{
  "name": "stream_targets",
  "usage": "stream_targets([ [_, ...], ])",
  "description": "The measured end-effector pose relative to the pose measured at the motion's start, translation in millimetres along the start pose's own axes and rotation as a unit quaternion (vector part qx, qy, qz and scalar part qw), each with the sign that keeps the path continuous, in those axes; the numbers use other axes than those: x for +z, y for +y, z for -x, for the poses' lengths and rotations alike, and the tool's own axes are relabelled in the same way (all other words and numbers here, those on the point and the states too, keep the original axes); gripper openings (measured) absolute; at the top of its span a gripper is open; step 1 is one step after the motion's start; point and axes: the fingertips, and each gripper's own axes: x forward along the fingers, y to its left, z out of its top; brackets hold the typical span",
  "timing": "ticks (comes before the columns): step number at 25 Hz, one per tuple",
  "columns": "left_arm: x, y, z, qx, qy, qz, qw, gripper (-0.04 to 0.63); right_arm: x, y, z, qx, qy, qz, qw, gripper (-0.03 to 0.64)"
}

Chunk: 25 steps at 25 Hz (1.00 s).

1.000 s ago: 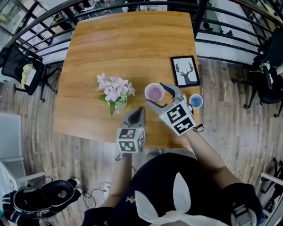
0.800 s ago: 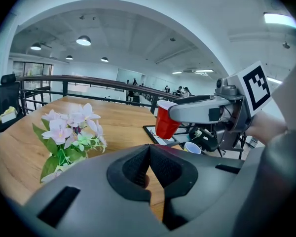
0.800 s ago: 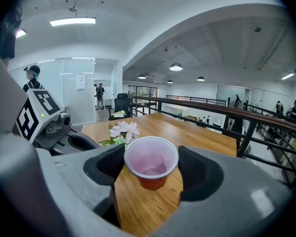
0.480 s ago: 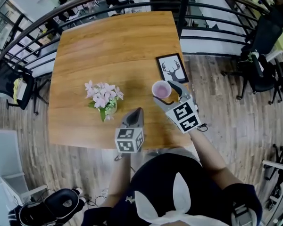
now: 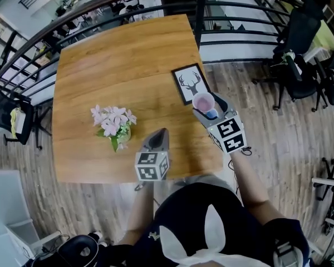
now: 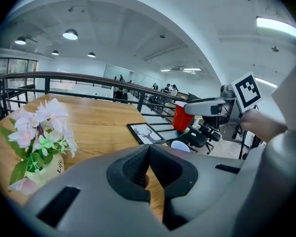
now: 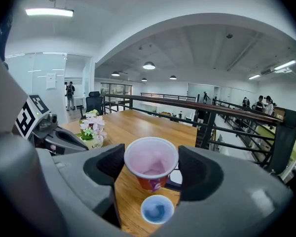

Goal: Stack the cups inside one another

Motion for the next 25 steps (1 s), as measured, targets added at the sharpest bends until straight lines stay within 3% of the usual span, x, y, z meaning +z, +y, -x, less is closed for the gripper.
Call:
stream_targets([
  [10,0,-17,-12,-0.019,0.008,-0.011,0.9997,0.015,-16,-30,20,-0.037,0.001,-0.027,0.999,0.336],
  [25,-13,-22,-17,-0.018,0.023,-0.005,0.9996,0.015,-59,-30,11,-0.029,0.029,-0.058,0.997,0.336],
])
